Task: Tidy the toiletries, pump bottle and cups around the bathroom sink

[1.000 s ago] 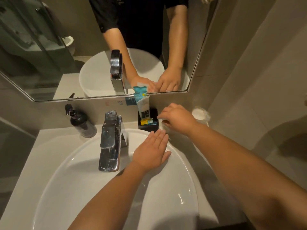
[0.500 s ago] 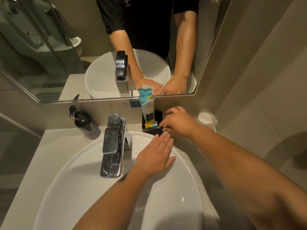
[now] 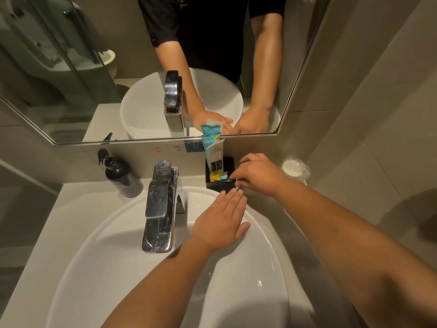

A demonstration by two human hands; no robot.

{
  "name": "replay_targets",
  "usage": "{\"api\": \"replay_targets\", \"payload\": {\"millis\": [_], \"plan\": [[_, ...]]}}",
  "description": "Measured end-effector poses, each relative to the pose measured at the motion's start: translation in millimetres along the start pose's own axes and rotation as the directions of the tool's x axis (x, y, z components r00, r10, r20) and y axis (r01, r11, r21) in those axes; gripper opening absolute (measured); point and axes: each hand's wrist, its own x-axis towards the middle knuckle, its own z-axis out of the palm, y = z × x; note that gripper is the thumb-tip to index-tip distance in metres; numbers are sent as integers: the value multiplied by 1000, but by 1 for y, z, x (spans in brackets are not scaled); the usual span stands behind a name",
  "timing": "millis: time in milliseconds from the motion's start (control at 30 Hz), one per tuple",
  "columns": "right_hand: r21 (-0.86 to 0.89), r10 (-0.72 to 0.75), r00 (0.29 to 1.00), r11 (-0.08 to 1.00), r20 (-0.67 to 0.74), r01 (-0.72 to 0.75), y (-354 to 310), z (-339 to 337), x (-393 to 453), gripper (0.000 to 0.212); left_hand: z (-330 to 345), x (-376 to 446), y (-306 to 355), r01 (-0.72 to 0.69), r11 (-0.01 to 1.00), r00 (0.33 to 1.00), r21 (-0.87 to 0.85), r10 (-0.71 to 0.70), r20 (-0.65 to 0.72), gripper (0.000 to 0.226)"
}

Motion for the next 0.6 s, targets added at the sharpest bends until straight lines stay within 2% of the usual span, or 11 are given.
{"api": "replay_targets", "payload": {"millis": [600], "plan": [[-2, 4, 1000, 1000, -5, -4, -3, -3, -4, 36, -1, 1, 1, 12, 1000, 999, -25, -10, 44, 68]]}}
